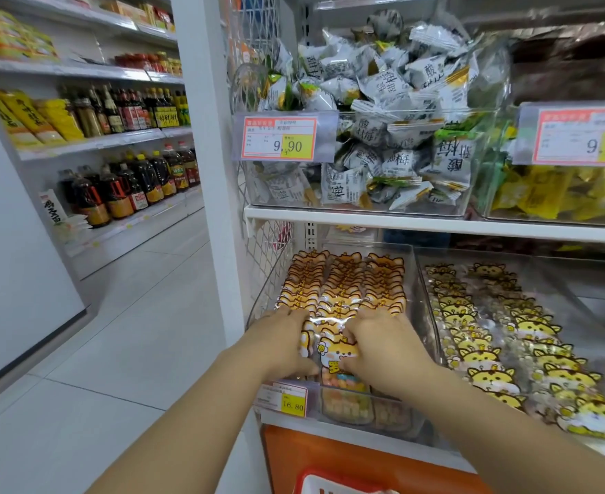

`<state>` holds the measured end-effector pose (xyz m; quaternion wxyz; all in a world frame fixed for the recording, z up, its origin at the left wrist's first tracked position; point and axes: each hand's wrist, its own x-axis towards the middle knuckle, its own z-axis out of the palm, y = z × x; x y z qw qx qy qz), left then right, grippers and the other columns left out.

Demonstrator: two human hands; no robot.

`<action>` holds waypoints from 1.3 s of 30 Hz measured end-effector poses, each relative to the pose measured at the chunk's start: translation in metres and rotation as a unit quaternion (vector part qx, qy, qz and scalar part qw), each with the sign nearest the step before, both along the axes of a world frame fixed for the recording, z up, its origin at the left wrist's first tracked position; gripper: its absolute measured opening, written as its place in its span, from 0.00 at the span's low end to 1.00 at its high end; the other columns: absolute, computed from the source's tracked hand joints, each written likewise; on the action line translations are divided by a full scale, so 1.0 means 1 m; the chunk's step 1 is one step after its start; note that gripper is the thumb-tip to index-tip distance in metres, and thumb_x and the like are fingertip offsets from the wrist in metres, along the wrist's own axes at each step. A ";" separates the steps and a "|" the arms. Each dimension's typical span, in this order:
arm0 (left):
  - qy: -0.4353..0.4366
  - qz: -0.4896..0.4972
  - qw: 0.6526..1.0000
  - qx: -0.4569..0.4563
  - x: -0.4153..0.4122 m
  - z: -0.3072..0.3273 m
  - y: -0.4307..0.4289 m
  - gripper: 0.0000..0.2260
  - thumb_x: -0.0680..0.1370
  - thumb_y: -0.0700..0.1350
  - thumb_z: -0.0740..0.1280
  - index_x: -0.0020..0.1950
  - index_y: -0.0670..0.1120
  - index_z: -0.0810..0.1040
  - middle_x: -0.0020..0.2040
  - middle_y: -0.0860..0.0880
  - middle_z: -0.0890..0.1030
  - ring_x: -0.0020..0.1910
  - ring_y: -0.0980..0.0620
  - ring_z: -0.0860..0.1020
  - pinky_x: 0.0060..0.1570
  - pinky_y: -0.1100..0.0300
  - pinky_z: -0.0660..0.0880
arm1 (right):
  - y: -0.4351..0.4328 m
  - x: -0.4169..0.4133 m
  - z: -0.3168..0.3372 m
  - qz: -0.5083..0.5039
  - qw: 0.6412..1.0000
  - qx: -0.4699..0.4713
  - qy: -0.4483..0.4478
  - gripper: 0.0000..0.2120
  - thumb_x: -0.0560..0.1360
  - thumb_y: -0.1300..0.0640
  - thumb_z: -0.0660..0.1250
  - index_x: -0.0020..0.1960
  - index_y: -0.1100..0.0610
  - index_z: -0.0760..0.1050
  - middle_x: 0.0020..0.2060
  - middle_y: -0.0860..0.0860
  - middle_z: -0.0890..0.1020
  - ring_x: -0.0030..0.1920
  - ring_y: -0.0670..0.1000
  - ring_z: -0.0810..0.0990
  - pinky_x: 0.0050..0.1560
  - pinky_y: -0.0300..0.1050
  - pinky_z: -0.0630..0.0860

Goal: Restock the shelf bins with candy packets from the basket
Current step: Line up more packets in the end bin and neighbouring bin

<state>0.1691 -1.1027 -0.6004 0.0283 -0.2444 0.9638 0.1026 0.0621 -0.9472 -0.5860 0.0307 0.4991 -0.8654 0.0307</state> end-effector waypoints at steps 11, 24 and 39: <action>0.048 -0.011 0.998 0.039 -0.007 -0.005 -0.005 0.34 0.67 0.63 0.75 0.69 0.54 0.71 0.62 0.50 0.79 0.63 0.45 0.75 0.60 0.53 0.72 | 0.002 0.003 0.001 0.023 0.999 -0.001 -0.032 0.21 0.78 0.39 0.64 0.68 0.45 0.73 0.64 0.47 0.76 0.66 0.53 0.68 0.66 0.54 0.64; 0.107 0.055 0.993 0.001 -0.027 0.010 -0.007 0.06 0.79 0.45 0.66 0.54 0.53 0.80 0.52 0.49 0.81 0.50 0.47 0.80 0.51 0.54 0.78 | -0.017 -0.034 0.002 -0.044 0.971 -0.070 -0.222 0.08 0.74 0.59 0.67 0.43 0.60 0.84 0.41 0.53 0.86 0.42 0.53 0.84 0.47 0.53 0.83; 0.017 0.047 0.995 -0.081 -0.049 0.020 -0.005 0.15 0.79 0.47 0.65 0.66 0.50 0.76 0.59 0.44 0.80 0.57 0.42 0.79 0.55 0.52 0.76 | -0.022 -0.042 -0.013 -0.027 0.977 -0.125 -0.168 0.12 0.77 0.62 0.63 0.48 0.50 0.84 0.48 0.49 0.84 0.49 0.51 0.81 0.51 0.52 0.81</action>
